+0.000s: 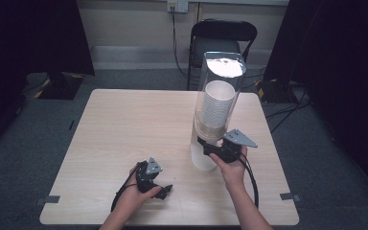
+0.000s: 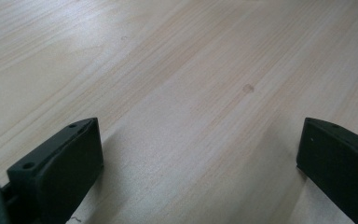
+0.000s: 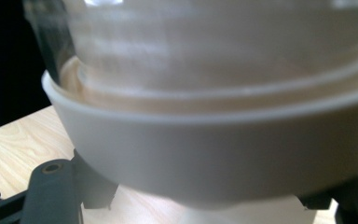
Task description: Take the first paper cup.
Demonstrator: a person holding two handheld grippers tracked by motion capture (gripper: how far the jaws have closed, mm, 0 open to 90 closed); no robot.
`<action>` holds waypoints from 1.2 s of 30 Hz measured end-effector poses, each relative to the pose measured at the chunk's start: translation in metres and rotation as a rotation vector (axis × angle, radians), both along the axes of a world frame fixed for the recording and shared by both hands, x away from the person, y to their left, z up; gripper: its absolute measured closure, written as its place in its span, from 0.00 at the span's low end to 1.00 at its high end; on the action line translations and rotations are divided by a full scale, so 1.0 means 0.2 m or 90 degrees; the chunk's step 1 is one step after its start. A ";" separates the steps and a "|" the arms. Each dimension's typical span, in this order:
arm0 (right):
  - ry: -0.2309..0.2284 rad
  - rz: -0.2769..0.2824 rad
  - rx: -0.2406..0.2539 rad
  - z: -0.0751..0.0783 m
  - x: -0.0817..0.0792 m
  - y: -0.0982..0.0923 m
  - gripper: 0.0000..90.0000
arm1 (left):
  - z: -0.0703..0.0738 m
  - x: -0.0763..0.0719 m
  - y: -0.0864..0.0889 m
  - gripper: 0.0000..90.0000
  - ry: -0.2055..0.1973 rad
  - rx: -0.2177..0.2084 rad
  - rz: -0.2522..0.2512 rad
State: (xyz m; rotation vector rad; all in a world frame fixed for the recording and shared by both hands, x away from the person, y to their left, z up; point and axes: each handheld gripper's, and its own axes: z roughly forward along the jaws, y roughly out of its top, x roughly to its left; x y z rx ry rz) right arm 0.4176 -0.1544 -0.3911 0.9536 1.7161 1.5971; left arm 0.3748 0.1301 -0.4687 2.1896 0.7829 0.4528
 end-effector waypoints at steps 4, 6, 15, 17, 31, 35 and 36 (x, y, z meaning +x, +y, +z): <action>-0.011 -0.004 -0.011 0.00 0.01 0.01 0.30 | 0.00 0.00 0.00 0.00 0.000 0.000 0.000; -0.018 -0.009 -0.010 0.00 0.01 0.00 0.34 | 0.00 0.00 0.00 0.00 0.000 0.000 0.000; -0.023 -0.039 -0.008 -0.01 0.00 0.02 0.34 | 0.00 0.00 0.00 0.00 0.000 -0.001 0.001; -0.029 -0.041 -0.005 -0.01 0.00 0.03 0.35 | 0.00 0.00 0.00 0.00 0.000 -0.001 0.001; -0.039 -0.072 -0.028 -0.03 -0.02 0.05 0.38 | 0.00 0.00 0.00 0.00 0.000 0.000 0.000; -0.025 -0.077 -0.044 -0.01 -0.02 0.05 0.39 | 0.00 0.00 0.00 0.00 0.000 -0.007 -0.002; -0.027 -0.074 -0.047 -0.01 -0.02 0.05 0.39 | 0.00 0.00 0.00 0.00 -0.001 -0.007 -0.002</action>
